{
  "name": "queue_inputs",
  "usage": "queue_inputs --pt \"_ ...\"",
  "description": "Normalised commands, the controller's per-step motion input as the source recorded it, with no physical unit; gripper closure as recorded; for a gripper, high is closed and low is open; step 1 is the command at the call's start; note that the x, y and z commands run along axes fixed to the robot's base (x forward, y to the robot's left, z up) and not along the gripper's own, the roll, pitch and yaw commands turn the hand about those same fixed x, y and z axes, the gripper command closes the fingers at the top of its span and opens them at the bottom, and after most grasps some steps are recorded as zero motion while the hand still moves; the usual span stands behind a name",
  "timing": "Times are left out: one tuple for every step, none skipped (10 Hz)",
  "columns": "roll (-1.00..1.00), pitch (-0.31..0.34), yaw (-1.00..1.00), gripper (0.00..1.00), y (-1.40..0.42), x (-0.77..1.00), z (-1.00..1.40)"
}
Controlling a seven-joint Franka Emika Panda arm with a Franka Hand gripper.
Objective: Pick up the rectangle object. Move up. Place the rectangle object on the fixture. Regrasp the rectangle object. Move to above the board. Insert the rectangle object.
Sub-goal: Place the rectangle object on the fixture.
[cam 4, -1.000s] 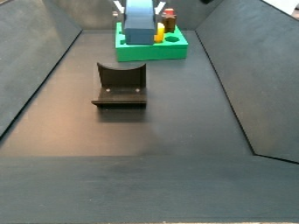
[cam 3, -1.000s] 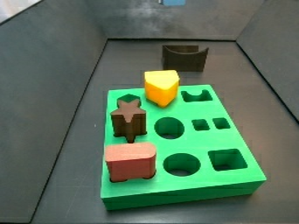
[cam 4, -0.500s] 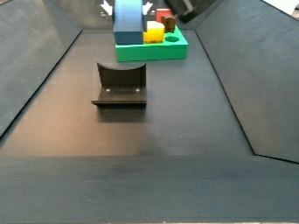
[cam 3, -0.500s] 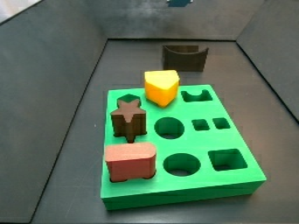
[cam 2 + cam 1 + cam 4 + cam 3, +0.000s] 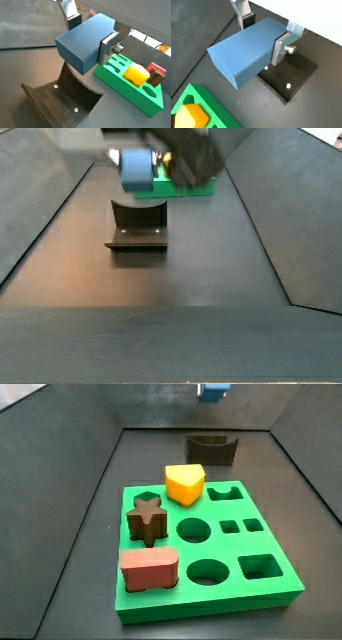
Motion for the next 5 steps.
queue_inputs --pt "-1.0 0.011 -0.08 1.0 0.08 0.13 -1.0" --pt "-1.0 0.029 -0.08 1.0 0.08 0.13 -1.0" --pt "-0.84 0.058 -0.08 1.0 0.09 0.15 -1.0" --pt "-0.68 0.064 -0.08 1.0 0.1 0.16 -1.0" --pt "-0.51 0.066 -0.09 1.0 0.1 0.16 -1.0"
